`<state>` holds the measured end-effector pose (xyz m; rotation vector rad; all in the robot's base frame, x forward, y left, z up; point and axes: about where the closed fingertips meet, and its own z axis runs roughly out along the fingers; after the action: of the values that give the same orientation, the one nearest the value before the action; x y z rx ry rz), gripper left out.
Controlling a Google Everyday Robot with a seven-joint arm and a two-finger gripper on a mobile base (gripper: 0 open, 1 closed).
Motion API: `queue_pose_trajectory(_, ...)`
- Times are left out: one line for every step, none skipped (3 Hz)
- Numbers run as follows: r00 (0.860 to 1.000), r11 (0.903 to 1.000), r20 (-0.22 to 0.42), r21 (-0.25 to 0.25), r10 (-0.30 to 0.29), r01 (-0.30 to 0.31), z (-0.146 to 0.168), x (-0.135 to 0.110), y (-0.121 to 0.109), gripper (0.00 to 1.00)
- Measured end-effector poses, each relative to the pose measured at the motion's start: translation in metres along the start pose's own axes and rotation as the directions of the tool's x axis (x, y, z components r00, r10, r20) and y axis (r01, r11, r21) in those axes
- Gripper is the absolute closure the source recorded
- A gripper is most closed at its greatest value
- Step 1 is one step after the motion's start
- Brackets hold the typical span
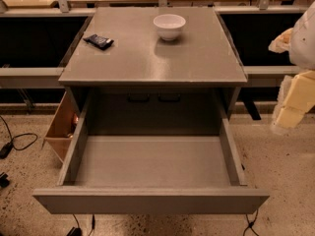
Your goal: Place rxbar blueberry into top drawer
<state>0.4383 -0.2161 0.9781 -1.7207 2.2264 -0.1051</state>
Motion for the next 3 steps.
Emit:
queue_pose_trajectory(1.000, 1.0000, 0.000, 0.000, 0.000, 0.000, 0.000, 0.000, 0.000, 0.00)
queue_pose_trajectory(0.987, 0.9960, 0.156, 0.072, 0.040, -0.051, 0.013, -0.021, -0.042, 0.00)
queue_pose_trajectory(0.928, 0.9831, 0.356, 0.103, 0.105, -0.151, 0.033, -0.056, -0.089, 0.00)
